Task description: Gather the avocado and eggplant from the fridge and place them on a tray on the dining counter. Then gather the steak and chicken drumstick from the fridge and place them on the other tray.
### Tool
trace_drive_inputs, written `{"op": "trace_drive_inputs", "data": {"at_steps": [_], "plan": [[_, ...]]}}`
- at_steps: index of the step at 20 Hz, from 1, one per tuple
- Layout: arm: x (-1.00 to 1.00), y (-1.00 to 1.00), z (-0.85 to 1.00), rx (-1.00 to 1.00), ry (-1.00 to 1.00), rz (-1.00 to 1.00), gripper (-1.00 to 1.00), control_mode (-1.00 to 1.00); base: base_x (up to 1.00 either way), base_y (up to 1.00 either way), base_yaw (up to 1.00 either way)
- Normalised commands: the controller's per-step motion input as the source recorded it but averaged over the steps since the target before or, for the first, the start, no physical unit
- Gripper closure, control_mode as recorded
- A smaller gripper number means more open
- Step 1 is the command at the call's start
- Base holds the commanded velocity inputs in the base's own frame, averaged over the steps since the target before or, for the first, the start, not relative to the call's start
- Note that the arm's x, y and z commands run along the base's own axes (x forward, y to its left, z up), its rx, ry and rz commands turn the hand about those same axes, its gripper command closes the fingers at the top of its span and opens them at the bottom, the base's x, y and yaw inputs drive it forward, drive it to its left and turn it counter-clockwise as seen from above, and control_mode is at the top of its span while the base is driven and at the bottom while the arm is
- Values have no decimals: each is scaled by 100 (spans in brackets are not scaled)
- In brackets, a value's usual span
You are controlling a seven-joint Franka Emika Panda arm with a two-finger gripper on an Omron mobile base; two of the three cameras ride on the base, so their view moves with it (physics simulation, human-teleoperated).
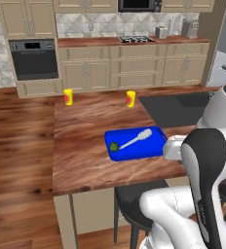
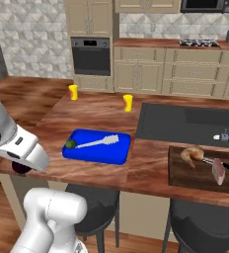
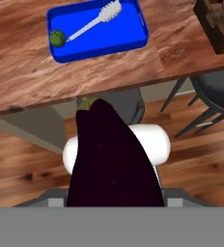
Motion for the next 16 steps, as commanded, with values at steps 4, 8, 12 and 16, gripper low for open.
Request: {"op": "trace_drive_inputs", "data": {"at_steps": [4, 8, 12, 16], "plan": [[42, -15, 1, 0, 0, 1, 100, -100, 38, -14, 1], [93, -19, 0, 0, 3, 1, 100, -100, 0, 0, 0], [100, -5, 0, 0, 7, 0, 100, -100, 0, 0, 0], [90, 1, -13, 0, 10, 0, 100, -100, 0, 0, 0]]}}
